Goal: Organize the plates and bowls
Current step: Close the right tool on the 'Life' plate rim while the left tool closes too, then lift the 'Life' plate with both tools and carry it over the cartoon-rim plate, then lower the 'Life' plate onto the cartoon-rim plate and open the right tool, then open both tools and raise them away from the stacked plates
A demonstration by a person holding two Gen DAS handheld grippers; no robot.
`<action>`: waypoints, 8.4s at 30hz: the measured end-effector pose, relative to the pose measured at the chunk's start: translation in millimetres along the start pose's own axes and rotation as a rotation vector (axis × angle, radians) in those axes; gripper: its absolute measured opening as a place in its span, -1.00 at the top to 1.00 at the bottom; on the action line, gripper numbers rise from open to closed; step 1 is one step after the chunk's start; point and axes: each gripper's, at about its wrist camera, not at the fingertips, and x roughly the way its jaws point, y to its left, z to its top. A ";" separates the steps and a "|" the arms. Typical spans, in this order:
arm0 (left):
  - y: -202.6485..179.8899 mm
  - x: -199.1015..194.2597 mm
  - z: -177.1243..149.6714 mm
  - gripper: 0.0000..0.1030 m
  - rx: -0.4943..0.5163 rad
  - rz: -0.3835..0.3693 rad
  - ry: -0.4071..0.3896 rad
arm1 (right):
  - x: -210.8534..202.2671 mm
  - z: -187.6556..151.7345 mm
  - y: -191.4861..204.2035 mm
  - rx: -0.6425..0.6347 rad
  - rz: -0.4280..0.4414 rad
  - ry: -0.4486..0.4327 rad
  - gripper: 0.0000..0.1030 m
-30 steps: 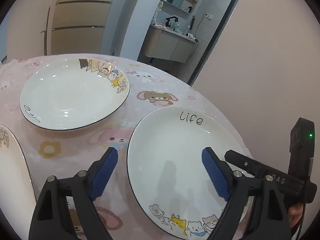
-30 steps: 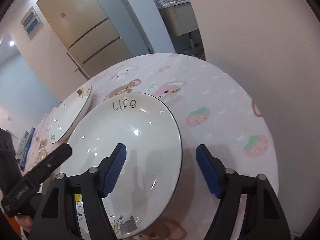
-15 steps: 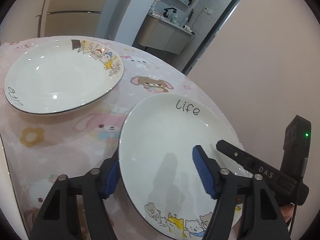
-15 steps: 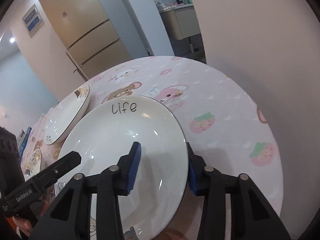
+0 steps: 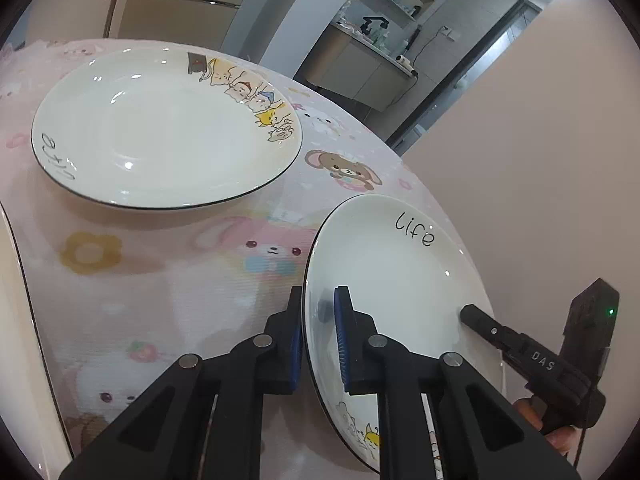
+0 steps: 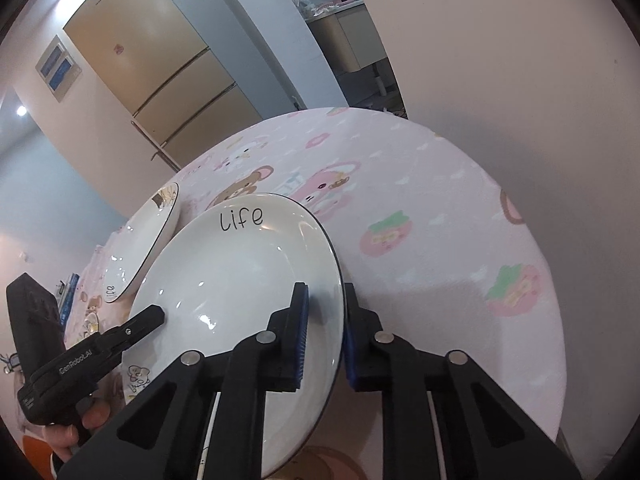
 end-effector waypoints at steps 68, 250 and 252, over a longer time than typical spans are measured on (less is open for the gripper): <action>119.9 -216.0 -32.3 0.64 -0.085 0.246 -0.103 | -8.8 -76.6 214.8 -0.182 0.139 0.070 0.73; -15.8 -226.6 126.2 -0.68 0.361 0.305 -0.484 | -89.0 103.7 265.3 -0.377 -0.007 -0.394 -0.81; 0.3 -198.4 136.4 -0.68 0.318 0.282 -0.380 | -55.1 110.0 251.4 -0.346 0.005 -0.270 -0.74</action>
